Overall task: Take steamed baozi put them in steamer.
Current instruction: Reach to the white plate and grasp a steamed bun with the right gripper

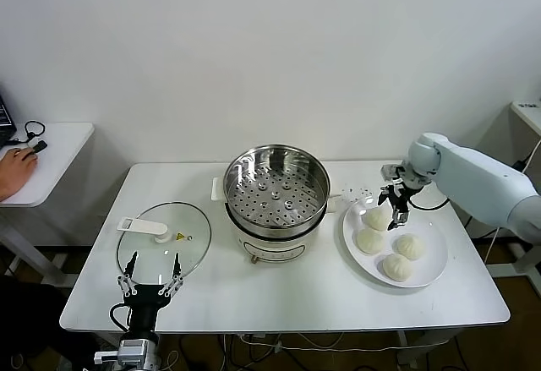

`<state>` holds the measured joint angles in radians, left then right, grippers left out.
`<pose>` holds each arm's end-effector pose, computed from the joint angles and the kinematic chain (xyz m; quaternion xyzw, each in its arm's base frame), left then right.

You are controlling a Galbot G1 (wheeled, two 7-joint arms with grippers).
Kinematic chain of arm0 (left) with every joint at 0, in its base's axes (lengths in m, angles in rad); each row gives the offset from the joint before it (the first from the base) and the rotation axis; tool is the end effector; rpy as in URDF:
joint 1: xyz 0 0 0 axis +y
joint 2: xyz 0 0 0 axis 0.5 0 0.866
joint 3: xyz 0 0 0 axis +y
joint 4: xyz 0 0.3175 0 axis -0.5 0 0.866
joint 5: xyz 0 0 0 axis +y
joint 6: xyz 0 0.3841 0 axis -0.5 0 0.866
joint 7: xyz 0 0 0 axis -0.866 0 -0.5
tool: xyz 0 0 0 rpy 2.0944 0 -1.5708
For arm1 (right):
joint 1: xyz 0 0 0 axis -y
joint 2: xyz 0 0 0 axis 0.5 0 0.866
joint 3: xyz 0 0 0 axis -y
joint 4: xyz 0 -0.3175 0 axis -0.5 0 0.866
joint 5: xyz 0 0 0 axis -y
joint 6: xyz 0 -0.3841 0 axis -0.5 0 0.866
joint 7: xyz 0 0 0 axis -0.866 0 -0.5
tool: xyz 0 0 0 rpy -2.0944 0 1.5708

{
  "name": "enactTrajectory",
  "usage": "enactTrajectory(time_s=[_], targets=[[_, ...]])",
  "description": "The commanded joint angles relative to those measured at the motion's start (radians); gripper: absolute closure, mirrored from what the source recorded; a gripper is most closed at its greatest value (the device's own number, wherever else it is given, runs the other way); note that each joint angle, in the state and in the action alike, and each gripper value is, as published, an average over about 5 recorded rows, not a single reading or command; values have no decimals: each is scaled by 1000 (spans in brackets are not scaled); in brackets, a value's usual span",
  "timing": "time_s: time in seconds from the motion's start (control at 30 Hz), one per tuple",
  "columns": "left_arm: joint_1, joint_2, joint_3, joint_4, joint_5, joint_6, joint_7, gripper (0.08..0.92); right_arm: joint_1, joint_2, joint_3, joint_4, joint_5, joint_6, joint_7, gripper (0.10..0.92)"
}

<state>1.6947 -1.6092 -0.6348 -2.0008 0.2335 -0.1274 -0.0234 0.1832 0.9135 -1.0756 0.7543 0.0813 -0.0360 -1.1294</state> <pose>0.1810 0.0327 -0.3359 0.0478 -0.9890 -0.1307 0.0510 0.5947 -0.1569 -0.2186 0.5075 -0.5297 0.5074 0.4521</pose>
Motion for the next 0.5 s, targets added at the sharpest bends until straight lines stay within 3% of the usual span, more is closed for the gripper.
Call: enactTrajectory(time_s=[0.03, 0.5], targets=[[-1, 0, -4, 2, 1, -1, 0, 177, -28, 36, 38, -76, -21, 7, 3, 203], [-3, -1, -8, 6, 6, -2, 2, 177, -48, 40, 49, -85, -31, 8, 5, 203]])
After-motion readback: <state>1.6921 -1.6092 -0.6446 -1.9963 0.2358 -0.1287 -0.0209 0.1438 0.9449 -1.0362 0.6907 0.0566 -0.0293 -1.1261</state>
